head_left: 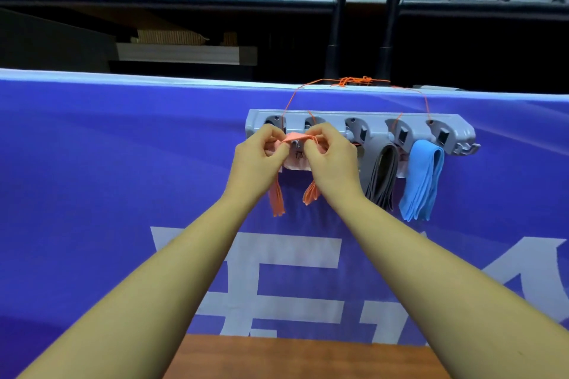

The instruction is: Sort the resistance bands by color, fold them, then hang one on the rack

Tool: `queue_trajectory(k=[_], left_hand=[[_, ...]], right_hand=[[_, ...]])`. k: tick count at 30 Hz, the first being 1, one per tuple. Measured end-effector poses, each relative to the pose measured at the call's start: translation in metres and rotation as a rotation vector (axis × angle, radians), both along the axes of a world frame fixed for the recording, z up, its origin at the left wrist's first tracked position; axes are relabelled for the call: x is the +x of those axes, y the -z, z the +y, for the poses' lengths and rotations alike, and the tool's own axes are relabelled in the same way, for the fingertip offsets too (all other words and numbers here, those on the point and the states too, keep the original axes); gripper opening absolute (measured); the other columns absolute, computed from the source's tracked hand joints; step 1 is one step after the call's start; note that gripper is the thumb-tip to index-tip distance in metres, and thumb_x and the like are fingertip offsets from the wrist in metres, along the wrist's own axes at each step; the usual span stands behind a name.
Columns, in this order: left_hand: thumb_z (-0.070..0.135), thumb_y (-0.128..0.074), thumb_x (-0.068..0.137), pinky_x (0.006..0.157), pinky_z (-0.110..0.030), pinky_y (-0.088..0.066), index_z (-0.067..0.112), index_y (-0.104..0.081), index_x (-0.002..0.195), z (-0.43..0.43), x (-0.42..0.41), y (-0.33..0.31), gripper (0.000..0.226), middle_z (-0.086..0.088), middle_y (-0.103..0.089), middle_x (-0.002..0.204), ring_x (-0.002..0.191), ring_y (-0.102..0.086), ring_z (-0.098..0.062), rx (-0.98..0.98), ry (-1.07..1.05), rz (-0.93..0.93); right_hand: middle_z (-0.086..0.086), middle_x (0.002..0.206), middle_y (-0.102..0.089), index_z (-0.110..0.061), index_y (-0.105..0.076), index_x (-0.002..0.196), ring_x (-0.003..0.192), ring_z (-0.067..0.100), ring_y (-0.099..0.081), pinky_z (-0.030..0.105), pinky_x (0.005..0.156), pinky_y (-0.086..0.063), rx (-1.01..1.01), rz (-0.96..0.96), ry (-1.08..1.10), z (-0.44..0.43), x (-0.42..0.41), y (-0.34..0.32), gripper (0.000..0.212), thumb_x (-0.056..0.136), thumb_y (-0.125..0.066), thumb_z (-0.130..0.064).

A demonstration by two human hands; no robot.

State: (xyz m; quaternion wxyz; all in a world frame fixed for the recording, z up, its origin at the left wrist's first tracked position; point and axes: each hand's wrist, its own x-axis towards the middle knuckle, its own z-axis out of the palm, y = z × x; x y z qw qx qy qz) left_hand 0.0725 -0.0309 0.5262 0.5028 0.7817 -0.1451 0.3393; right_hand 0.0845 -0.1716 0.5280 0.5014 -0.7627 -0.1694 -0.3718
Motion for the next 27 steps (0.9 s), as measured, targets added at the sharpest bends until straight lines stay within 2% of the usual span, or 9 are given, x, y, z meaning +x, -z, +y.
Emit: queue_trajectory(k=[3,7,10,13,18,21,24,27], left_hand=[[0.021,-0.06,0.088,0.068,-0.028,-0.051,0.023,-0.064,0.088,-0.007,0.01,0.007,0.004,0.008,-0.067,0.083,0.08,-0.063,-0.012,0.079,-0.135,-0.065],[0.025,-0.058,0.09,0.069,-0.035,-0.05,0.022,-0.063,0.092,-0.004,0.023,0.017,0.006,0.007,-0.068,0.087,0.084,-0.062,-0.015,0.199,-0.177,-0.072],[0.028,-0.058,0.093,0.077,-0.032,-0.053,0.025,-0.063,0.102,0.002,0.026,0.02,0.011,0.01,-0.068,0.096,0.091,-0.063,-0.009,0.202,-0.064,-0.114],[0.019,-0.058,0.095,0.086,-0.022,-0.049,0.022,-0.065,0.113,0.007,0.028,0.019,0.02,0.01,-0.066,0.108,0.1,-0.062,-0.006,0.204,0.056,-0.187],[0.011,-0.058,0.095,0.082,-0.01,-0.042,0.017,-0.072,0.109,0.003,0.028,0.013,0.02,0.008,-0.071,0.105,0.096,-0.061,0.0,0.122,0.095,-0.207],[0.011,-0.059,0.095,0.083,-0.012,-0.043,0.017,-0.072,0.11,0.004,0.029,0.013,0.021,0.008,-0.071,0.105,0.098,-0.063,-0.002,0.134,0.108,-0.196],[0.014,-0.058,0.095,0.088,-0.013,-0.044,0.019,-0.071,0.114,0.008,0.028,0.016,0.023,0.01,-0.07,0.11,0.102,-0.062,-0.001,0.156,0.134,-0.195],[0.016,-0.055,0.097,0.093,-0.022,-0.048,0.019,-0.07,0.115,0.009,0.028,0.016,0.023,0.011,-0.069,0.113,0.107,-0.061,-0.003,0.149,0.163,-0.193]], right_hand=[[-0.003,0.082,-0.068,-0.019,-0.066,0.093,0.079,0.016,-0.06,0.034,0.073,-0.049,-0.006,-0.024,0.07,0.004,0.008,0.009,0.016,0.087,-0.054,-0.011],[-0.006,0.077,-0.065,-0.021,-0.064,0.091,0.074,0.015,-0.057,0.032,0.068,-0.046,-0.07,0.02,0.088,0.008,0.017,0.021,0.014,0.087,-0.054,-0.011],[-0.005,0.083,-0.066,-0.019,-0.065,0.09,0.077,0.013,-0.055,0.028,0.071,-0.044,-0.109,0.009,0.058,0.005,0.021,0.025,0.012,0.086,-0.056,-0.011],[-0.006,0.089,-0.068,-0.02,-0.067,0.091,0.086,0.011,-0.059,0.023,0.077,-0.045,-0.105,-0.017,0.054,0.003,0.023,0.027,0.012,0.085,-0.059,-0.012],[-0.005,0.091,-0.068,-0.017,-0.068,0.093,0.088,0.012,-0.059,0.025,0.079,-0.046,-0.077,-0.025,0.074,0.003,0.024,0.032,0.016,0.084,-0.058,-0.009],[-0.006,0.091,-0.067,-0.019,-0.068,0.093,0.086,0.01,-0.058,0.026,0.077,-0.047,-0.08,-0.01,0.071,0.005,0.023,0.034,0.013,0.085,-0.06,-0.013],[-0.01,0.099,-0.068,-0.024,-0.068,0.103,0.095,0.007,-0.062,0.026,0.082,-0.05,-0.047,-0.002,-0.007,0.003,0.02,0.031,0.016,0.088,-0.064,-0.026],[-0.011,0.103,-0.069,-0.024,-0.069,0.109,0.099,0.007,-0.063,0.031,0.088,-0.052,-0.038,-0.028,-0.026,0.003,0.021,0.027,0.019,0.091,-0.062,-0.027]])
